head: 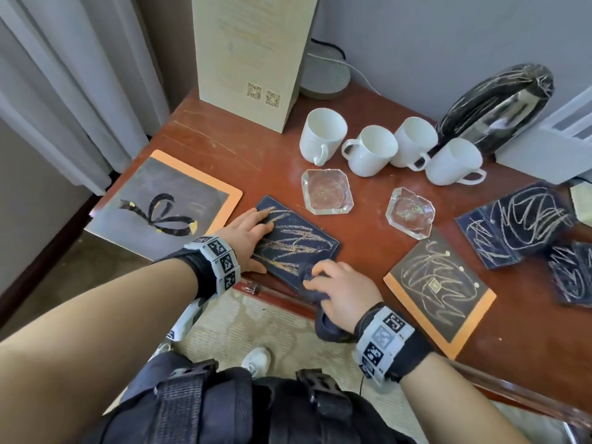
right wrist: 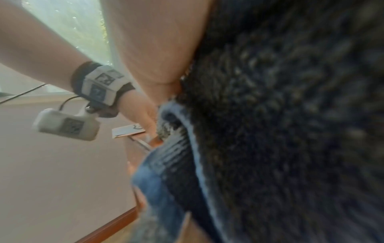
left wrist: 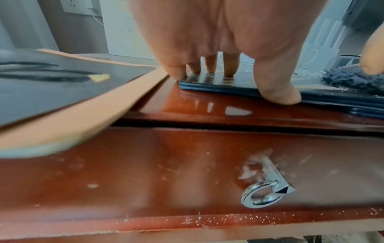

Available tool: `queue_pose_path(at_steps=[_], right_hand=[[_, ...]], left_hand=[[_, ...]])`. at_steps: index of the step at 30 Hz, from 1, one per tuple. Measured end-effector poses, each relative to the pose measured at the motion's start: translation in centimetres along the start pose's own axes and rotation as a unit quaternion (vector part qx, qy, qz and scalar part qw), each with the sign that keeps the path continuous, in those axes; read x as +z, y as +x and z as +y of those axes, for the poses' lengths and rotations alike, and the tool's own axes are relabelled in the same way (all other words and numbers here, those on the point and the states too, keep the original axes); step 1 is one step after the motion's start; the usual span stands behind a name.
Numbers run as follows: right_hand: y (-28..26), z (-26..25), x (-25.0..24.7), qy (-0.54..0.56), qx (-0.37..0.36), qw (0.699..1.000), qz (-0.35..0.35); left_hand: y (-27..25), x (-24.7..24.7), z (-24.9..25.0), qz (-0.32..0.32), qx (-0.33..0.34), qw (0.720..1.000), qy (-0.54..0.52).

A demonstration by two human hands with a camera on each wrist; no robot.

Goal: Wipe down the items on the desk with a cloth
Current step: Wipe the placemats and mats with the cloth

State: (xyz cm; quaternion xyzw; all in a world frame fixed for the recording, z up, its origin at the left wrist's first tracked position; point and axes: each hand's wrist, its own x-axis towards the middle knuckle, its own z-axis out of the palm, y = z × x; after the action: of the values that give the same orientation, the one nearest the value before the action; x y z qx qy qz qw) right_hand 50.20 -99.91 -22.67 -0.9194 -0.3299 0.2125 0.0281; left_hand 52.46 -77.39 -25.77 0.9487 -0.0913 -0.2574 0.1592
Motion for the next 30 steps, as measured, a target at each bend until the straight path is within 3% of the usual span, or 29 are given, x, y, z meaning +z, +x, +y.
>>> queue_pose_path(at_steps=[2,4,5,8,10,12,15,17,20,21,23,27,28,30], right_hand=[[0.5,1.5,-0.5,0.000,0.086,0.996,0.002],[1.0,1.9,-1.0,-0.001,0.118,0.993,0.020],[1.0,1.5,-0.8,-0.003,0.100,0.995,0.025],[0.4,-0.5,0.1,-0.017,-0.041,0.999,0.000],[0.2,-1.0,-0.2,-0.016,-0.068,0.997,-0.030],[0.9,0.1,-0.9,-0.001,0.008,0.999,-0.052],[1.9,1.7,-2.1,-0.018,0.124,0.992,-0.022],[1.9,0.7,-1.8,-0.033,0.095,0.995,-0.014],[1.2,-1.6,-0.5,-0.033,-0.028,0.998,-0.054],[1.1,-1.7,-0.5,-0.023,-0.039,0.997,-0.068],[1.8,-0.3,-1.3,0.001,0.018,0.997,-0.073],[3.1,3.3,-2.7,0.010,0.214,0.977,-0.008],[3.2,3.3,-2.7,-0.001,0.220,0.975,-0.003],[3.1,2.1,-2.3,-0.034,0.167,0.985,-0.011]], left_hand=[[0.1,-0.1,0.1,-0.004,-0.002,1.000,0.002],[0.1,-0.1,0.2,-0.005,-0.011,1.000,0.010],[0.1,-0.1,0.3,-0.006,-0.016,1.000,0.015],[0.1,-0.2,0.6,-0.017,-0.027,0.999,0.027],[0.1,-0.2,0.6,-0.020,-0.031,0.999,0.023],[0.1,-0.2,0.5,-0.021,-0.029,0.999,0.014],[0.0,-0.2,0.5,-0.024,-0.028,0.999,0.009],[0.0,-0.2,0.5,-0.022,-0.027,0.999,0.008],[0.0,-0.2,0.6,-0.024,-0.026,0.999,0.012],[-0.1,-0.3,0.6,-0.025,-0.027,0.999,0.011],[-0.2,-0.3,0.7,-0.026,-0.029,0.999,0.006],[-0.1,-0.3,0.6,-0.027,-0.026,0.999,0.005],[0.0,-0.3,0.6,-0.027,-0.027,0.999,0.005],[0.0,-0.3,0.5,-0.026,-0.025,0.999,0.003]])
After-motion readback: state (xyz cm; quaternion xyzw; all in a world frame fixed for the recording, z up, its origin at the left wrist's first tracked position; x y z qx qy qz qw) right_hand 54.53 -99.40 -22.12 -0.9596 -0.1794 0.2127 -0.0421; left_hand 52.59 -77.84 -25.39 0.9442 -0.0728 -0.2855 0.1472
